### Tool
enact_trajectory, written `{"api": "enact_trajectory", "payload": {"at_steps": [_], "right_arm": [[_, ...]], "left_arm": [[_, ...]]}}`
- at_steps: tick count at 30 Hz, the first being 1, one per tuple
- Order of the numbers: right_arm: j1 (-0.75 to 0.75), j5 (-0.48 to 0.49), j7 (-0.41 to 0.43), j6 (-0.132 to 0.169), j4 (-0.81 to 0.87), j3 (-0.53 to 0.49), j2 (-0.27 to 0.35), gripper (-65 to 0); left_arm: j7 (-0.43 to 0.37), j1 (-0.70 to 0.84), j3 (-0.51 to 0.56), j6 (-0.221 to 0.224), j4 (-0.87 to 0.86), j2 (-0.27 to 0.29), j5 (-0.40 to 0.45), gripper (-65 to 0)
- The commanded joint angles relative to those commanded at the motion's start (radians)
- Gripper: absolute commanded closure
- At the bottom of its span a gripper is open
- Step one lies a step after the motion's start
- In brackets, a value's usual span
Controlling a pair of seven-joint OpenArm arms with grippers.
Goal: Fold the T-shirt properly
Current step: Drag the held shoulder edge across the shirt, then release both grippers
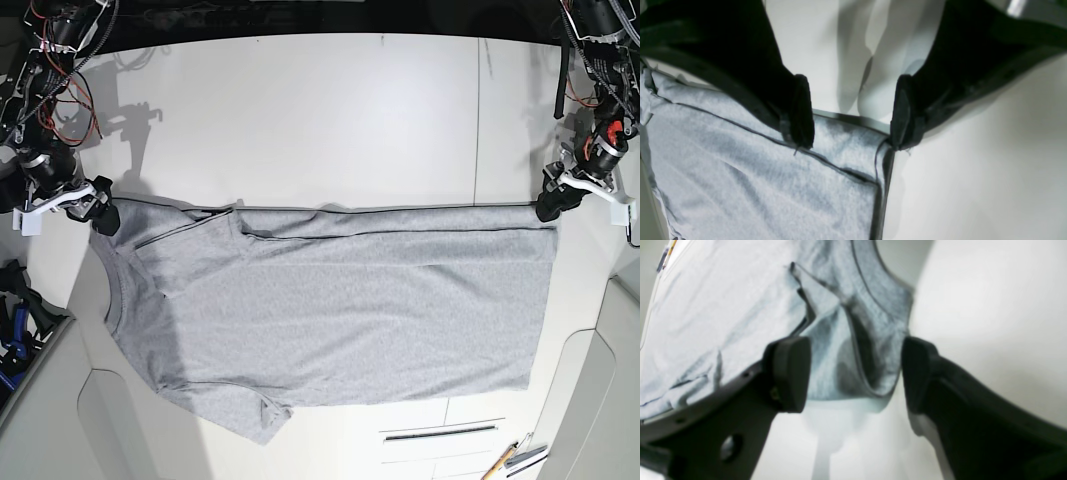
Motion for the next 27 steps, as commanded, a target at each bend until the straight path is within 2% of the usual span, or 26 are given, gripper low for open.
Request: {"api": "enact_trajectory", "payload": {"at_steps": [8, 10, 11, 16, 21, 27], "right_arm": [[0.006, -0.02, 0.043, -0.004, 0.0, -0.006, -0.08, -42.0], [0.016, -0.031, 0.05, -0.01, 0.0, -0.007, -0.079, -42.0], [0.021, -0.038, 0.05, -0.022, 0.0, -0.008, -0.08, -42.0], [0.037, -0.034, 0.051, -0.022, -0.006, -0.011, -0.079, -41.9], [0.037, -0.038, 0.048, -0.022, -0.034, -0.013, -0.077, -41.8], [0.038, -0.034, -0.015, -0.021, 0.029, 0.041, -0.071, -41.8]], "left_arm": [[-0.022, -0.012, 0.0, 0.006, 0.0, 0.016, -0.004, -40.8], [-0.023, -0.019, 0.0, 0.011, 0.0, 0.03, 0.003, -40.7], [-0.023, -0.02, 0.0, 0.011, 0.0, 0.036, 0.005, -40.7], [-0.04, -0.019, 0.002, 0.011, 0.0, 0.051, 0.015, -40.6], [-0.085, -0.019, 0.055, 0.011, 0.0, 0.052, 0.079, -40.6], [-0.09, -0.019, 0.106, 0.011, 0.0, 0.051, 0.103, -40.6]]}}
